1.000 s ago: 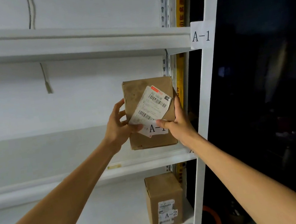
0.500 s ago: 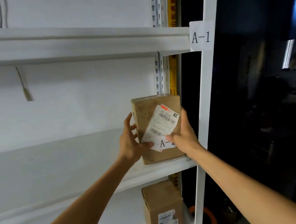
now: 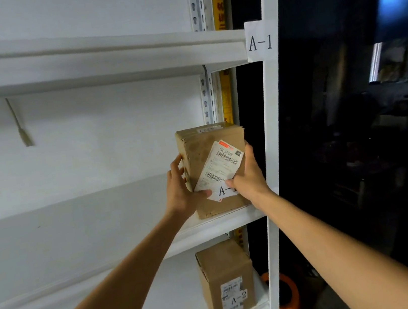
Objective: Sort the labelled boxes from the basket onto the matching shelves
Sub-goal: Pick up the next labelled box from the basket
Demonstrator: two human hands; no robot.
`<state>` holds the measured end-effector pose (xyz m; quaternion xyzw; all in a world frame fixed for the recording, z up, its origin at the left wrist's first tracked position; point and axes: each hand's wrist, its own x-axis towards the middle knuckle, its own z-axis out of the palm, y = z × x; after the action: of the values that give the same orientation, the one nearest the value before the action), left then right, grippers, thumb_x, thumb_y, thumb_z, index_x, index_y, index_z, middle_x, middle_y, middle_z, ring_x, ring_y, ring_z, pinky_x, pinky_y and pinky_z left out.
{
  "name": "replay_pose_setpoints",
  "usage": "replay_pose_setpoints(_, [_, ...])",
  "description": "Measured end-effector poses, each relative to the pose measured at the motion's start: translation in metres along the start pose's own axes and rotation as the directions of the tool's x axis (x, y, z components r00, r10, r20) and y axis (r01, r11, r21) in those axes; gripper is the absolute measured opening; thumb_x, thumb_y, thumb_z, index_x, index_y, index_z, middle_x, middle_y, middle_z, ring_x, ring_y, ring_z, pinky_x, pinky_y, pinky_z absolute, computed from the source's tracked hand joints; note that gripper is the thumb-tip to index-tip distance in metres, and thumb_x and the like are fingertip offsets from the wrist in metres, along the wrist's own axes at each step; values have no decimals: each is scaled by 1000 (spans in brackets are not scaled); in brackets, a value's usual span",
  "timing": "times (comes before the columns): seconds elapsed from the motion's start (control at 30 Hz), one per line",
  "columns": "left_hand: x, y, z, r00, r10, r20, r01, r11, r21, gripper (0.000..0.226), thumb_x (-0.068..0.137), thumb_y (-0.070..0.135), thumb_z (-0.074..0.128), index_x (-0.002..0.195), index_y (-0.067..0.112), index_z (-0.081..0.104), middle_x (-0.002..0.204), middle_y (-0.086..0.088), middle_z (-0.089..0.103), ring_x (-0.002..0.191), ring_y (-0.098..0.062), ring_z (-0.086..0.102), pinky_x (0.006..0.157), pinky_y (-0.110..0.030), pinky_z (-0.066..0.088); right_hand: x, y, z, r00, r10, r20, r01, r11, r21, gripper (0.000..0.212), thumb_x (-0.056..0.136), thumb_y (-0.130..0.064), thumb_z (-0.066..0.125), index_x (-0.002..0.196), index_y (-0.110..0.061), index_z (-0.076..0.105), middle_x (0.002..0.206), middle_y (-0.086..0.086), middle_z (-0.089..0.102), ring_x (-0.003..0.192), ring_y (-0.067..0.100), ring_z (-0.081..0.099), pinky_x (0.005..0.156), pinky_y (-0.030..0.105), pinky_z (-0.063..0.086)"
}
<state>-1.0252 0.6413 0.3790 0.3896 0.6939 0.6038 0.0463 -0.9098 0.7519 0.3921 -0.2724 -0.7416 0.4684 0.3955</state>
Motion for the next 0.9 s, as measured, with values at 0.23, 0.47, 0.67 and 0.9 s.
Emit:
replay_pose_setpoints(0.23, [-2, 4, 13, 1000, 8, -22, -8, 1000, 8, 109, 65, 1, 84, 149, 24, 19, 140, -6, 34, 133, -28, 39, 94, -54, 50, -4, -10, -2, 996, 66, -57, -71, 993, -94, 96, 79, 7, 66, 151, -28, 12, 136, 4, 51, 125, 24, 51, 90, 49, 54])
replay_pose_setpoints(0.47, [-7, 14, -5, 998, -57, 25, 53, 992, 117, 99, 69, 10, 83, 145, 23, 20, 133, -6, 34, 122, -26, 47, 93, -46, 53, -15, -34, -2, 983, 103, -152, -138, 962, -238, 78, 79, -15, 75, 141, -20, 27, 132, 9, 46, 118, 26, 53, 83, 32, 52])
replay_pose_setpoints(0.67, [-13, 58, -16, 981, 160, -109, -128, 960, 249, 71, 69, 18, 83, 125, 10, 42, 117, -3, 51, 96, -19, 58, 76, -32, 50, -35, -85, -1, 986, -140, -87, 76, 855, -514, 62, 78, -13, 67, 133, -14, 37, 131, 12, 43, 119, 32, 47, 91, 40, 50])
replay_pose_setpoints(0.9, [-31, 70, -66, 991, 103, 83, -130, 884, 448, 53, 70, 15, 82, 112, 15, 51, 89, 2, 62, 80, -21, 64, 76, -38, 55, -56, -102, 17, 967, -177, 186, 248, 831, -497, 43, 79, -11, 67, 118, -13, 48, 119, 5, 55, 110, 23, 54, 79, 31, 44])
